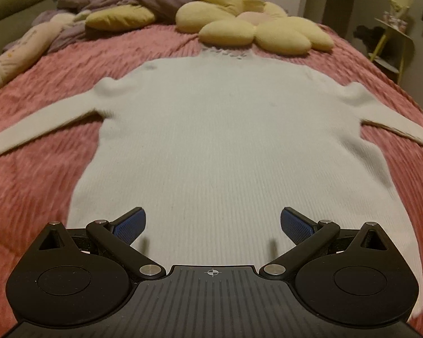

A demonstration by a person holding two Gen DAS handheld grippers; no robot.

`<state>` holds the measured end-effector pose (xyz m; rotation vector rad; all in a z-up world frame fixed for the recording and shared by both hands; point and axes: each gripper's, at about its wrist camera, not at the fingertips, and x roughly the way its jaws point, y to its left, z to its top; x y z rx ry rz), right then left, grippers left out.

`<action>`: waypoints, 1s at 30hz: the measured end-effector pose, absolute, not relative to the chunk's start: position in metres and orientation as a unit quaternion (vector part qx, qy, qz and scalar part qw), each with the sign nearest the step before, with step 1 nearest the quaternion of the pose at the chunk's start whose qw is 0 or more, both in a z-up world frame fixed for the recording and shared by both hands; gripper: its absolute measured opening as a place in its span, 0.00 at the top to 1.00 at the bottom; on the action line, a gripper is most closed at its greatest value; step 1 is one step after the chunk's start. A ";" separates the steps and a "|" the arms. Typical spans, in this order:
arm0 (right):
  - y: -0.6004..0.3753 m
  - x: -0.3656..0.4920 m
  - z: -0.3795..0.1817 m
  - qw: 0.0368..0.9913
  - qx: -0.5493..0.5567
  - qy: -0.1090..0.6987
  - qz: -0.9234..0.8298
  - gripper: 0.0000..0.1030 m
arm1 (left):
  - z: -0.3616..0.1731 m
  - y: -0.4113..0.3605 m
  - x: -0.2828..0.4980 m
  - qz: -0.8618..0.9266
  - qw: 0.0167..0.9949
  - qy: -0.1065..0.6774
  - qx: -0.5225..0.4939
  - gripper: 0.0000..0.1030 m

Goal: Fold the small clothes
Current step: 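Grasp the cuff of one sweater sleeve with the right tool, then fold the held sleeve across the sweater body with the right tool, release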

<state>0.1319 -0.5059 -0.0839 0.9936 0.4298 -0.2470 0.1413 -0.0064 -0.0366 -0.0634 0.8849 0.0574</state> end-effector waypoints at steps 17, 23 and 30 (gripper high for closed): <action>-0.550 0.198 -0.113 0.857 0.409 0.224 -0.221 0.92 | -0.053 -0.011 0.186 0.027 0.896 0.443 0.011 0.00; -0.437 0.230 -0.043 0.953 0.169 0.197 -0.154 0.93 | -0.037 0.018 0.200 0.005 0.906 0.420 -0.055 0.00; -0.225 0.250 -0.038 0.979 -0.019 0.192 0.070 0.91 | -0.016 0.037 0.233 -0.032 0.913 0.388 -0.116 0.00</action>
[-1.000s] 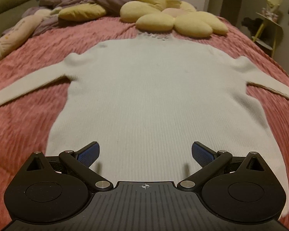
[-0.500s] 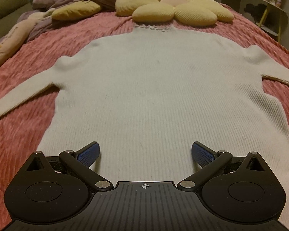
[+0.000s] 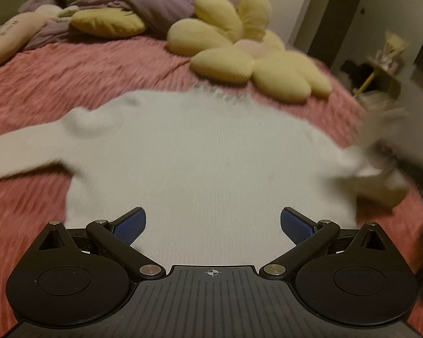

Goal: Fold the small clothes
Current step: 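Fold the held sleeve across the sweater body with the right tool, release, then grasp the other sleeve cuff with the left tool and fold it across the body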

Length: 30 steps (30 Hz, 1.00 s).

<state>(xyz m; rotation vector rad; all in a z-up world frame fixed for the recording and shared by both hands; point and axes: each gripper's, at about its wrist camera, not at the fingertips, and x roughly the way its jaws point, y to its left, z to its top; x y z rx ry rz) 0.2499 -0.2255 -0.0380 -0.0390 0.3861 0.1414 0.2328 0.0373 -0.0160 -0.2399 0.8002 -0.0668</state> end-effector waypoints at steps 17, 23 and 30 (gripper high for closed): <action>-0.237 0.169 -0.106 0.944 0.113 0.295 0.098 0.72 | -0.076 -0.004 0.352 -0.152 0.824 0.478 -0.264 0.13; -0.233 0.174 -0.109 0.943 0.125 0.290 0.105 0.65 | -0.084 -0.012 0.363 -0.154 0.814 0.488 -0.275 0.26; -0.234 0.176 -0.111 0.940 0.142 0.291 0.104 0.65 | -0.089 -0.019 0.375 -0.136 0.812 0.501 -0.265 0.65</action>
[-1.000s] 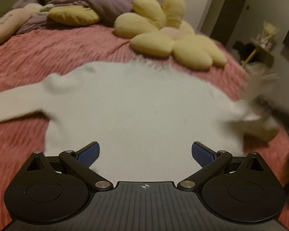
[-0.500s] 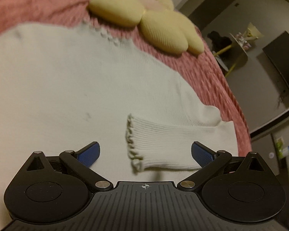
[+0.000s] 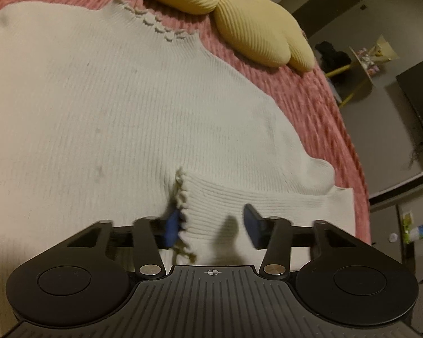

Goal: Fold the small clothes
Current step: 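Grasp the other sleeve cuff with the left tool and fold it across the body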

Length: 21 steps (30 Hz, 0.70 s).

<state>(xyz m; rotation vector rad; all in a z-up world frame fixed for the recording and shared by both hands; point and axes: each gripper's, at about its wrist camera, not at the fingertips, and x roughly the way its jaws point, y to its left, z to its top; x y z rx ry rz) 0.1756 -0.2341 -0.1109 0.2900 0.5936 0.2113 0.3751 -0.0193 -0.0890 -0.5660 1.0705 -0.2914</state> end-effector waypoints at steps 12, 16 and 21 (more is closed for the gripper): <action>-0.238 0.182 -0.102 0.939 0.153 0.292 0.100 0.65 | -0.015 0.053 0.358 -0.100 0.878 0.397 -0.247 0.91; -0.240 0.193 -0.095 0.936 0.177 0.285 0.104 0.65 | -0.023 0.109 0.350 -0.017 0.890 0.403 -0.211 0.91; -0.247 0.219 -0.096 0.921 0.230 0.295 0.108 0.65 | -0.055 0.158 0.341 0.041 0.875 0.422 -0.233 0.91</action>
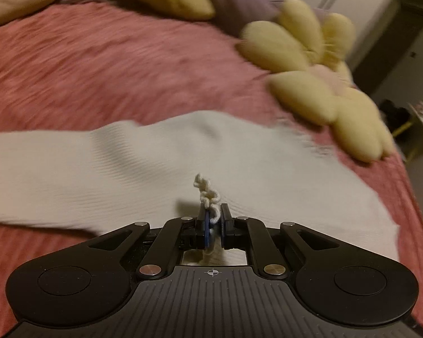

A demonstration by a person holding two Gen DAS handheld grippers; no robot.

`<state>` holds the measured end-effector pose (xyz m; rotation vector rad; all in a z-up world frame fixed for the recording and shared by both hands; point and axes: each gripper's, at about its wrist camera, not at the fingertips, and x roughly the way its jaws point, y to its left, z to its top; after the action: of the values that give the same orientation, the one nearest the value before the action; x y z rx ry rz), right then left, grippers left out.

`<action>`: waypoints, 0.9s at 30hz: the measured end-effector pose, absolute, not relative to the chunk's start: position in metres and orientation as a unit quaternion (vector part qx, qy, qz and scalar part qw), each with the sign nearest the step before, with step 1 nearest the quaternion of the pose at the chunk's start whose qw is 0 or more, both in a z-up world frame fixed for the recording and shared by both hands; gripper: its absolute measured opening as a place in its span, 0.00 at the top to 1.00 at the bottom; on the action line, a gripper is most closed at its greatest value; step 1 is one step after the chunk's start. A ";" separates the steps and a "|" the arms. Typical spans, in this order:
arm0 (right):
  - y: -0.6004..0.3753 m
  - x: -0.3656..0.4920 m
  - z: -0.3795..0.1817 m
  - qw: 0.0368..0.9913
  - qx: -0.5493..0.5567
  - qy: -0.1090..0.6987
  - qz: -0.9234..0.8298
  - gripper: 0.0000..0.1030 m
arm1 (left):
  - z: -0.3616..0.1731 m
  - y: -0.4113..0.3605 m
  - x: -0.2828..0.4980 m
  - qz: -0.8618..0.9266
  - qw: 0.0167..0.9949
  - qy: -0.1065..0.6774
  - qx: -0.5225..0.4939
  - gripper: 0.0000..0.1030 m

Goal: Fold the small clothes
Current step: 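Grasp the other sleeve cuff with the left tool and fold it across the body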

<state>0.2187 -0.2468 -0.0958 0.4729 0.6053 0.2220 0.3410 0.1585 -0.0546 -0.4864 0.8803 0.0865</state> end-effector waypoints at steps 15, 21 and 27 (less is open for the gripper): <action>-0.277 0.296 -0.130 0.853 0.407 0.322 0.060 0.69 | -0.061 0.148 0.353 -0.005 0.886 0.417 -0.202 0.91; -0.268 0.302 -0.122 0.877 0.356 0.320 0.038 0.90 | -0.036 0.152 0.353 0.004 0.920 0.352 -0.173 0.91; -0.249 0.294 -0.117 0.913 0.270 0.305 0.000 0.91 | -0.051 0.145 0.358 0.019 0.918 0.375 -0.130 0.91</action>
<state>0.2943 -0.2485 -0.1168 0.5556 0.6283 0.0006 0.3580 0.1450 -0.0510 -0.2672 0.7717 0.0381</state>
